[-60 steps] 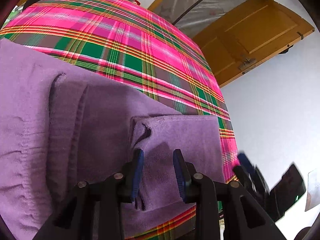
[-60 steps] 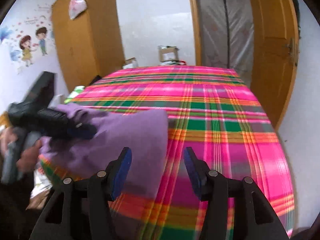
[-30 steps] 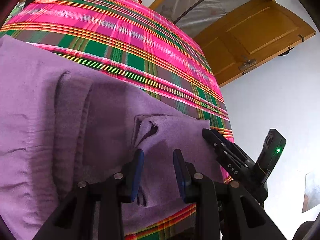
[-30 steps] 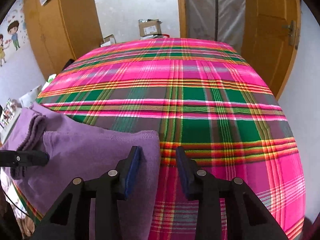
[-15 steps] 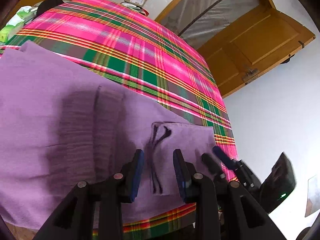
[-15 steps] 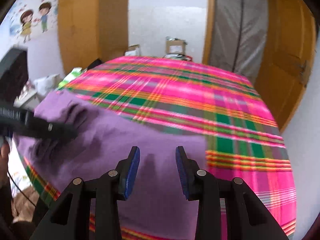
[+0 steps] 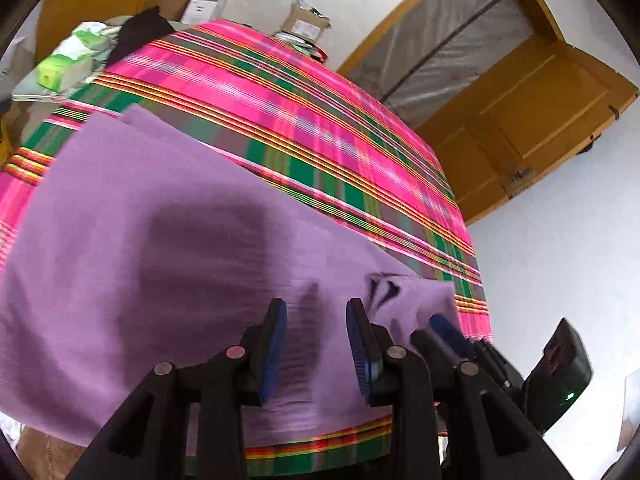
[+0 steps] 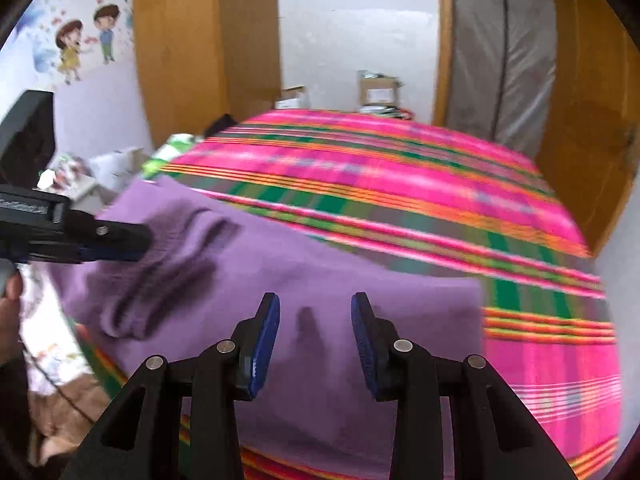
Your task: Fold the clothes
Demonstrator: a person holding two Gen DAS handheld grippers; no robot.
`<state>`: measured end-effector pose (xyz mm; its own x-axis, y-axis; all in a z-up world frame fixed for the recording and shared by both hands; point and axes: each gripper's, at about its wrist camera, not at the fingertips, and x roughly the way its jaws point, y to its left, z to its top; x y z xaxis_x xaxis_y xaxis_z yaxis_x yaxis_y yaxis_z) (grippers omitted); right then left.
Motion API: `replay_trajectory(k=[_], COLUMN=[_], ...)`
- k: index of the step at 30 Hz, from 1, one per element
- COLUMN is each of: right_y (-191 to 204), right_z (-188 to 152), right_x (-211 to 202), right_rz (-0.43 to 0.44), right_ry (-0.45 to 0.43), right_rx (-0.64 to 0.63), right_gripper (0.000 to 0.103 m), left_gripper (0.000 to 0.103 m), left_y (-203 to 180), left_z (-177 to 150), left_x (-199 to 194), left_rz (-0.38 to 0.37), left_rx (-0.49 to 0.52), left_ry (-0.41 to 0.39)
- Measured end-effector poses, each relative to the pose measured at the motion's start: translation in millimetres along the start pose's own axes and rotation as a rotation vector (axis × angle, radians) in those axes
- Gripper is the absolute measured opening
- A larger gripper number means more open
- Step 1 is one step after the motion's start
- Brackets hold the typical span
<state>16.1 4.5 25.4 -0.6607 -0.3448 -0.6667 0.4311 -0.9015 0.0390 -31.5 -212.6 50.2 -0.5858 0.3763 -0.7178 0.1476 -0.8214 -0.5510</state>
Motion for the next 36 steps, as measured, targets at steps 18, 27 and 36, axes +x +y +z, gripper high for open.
replay_trajectory(k=[18, 27, 36], right_y=[38, 105, 156], right_z=[7, 22, 16], right_x=[8, 7, 24], right_rz=[0.061, 0.179, 0.265], right_ry=[-0.015, -0.044, 0.007], right_rx=[0.001, -0.128, -0.219], right_gripper=[0.038, 0.038, 0.038], left_gripper=[0.031, 0.031, 0.031], left_y=[80, 127, 151], left_z=[-5, -21, -37], left_x=[-69, -90, -93], left_rz=[0.092, 0.114, 0.157], left_rx=[-0.084, -0.155, -0.175], left_ry=[-0.091, -0.104, -0.085])
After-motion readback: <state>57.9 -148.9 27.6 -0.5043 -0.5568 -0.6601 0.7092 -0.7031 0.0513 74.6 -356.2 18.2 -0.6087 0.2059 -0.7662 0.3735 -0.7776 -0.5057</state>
